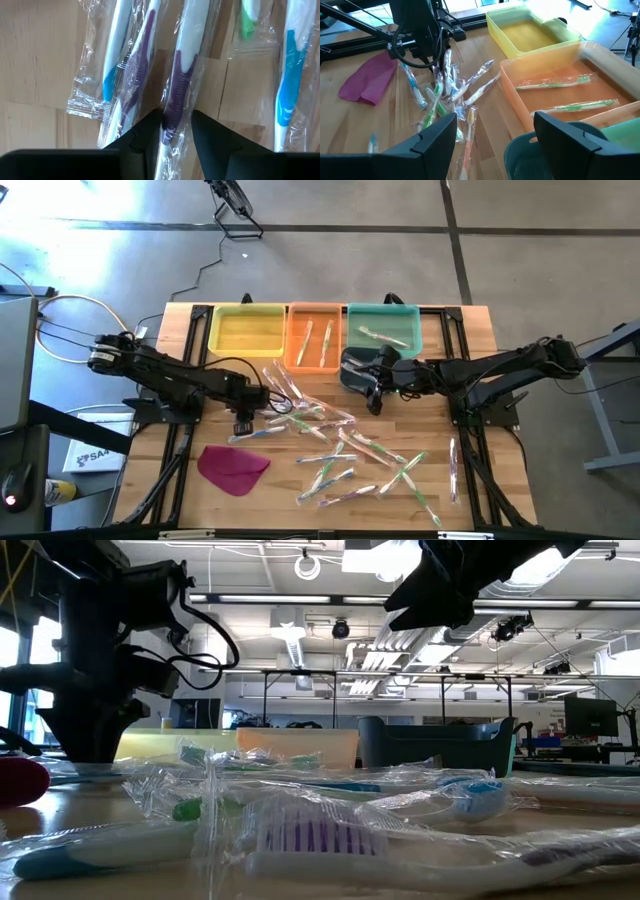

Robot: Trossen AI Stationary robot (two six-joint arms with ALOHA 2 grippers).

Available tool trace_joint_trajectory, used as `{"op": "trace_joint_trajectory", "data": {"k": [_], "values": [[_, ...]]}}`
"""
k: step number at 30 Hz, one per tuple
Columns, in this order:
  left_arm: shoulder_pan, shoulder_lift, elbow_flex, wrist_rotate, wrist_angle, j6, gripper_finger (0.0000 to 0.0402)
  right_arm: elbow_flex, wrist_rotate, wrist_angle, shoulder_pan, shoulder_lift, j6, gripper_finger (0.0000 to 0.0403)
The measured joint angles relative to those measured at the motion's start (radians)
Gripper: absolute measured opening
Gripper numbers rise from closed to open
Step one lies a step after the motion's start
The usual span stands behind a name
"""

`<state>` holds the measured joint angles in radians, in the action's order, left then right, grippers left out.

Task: Pick & Place Toothbrushes
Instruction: Put the violet toothbrush into the yellow bin

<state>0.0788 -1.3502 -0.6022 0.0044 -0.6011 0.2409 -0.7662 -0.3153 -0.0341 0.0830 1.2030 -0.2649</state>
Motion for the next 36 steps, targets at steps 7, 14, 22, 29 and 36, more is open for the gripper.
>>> {"op": "trace_joint_trajectory", "data": {"k": [7,14,22,29,36], "values": [[0.0,-0.001,0.0,-0.002,-0.001,0.0,0.0069,0.0,0.0,-0.001,0.0,0.0,0.0,0.0259],[0.0,-0.001,0.001,0.009,-0.004,0.0,0.0038,0.0,0.0,-0.001,0.0,0.0,0.0,0.0259],[0.0,0.0,-0.01,0.062,-0.05,0.0,0.0035,0.0,0.003,-0.019,0.0,0.0,0.0,0.0259],[0.001,-0.002,-0.102,0.099,-0.169,-0.039,0.0018,0.0,0.004,-0.042,0.0,0.0,0.0,0.0259],[0.0,-0.002,-0.216,0.092,-0.334,-0.076,0.0,0.0,0.012,-0.072,0.0,0.0,-0.001,0.0259]]}}
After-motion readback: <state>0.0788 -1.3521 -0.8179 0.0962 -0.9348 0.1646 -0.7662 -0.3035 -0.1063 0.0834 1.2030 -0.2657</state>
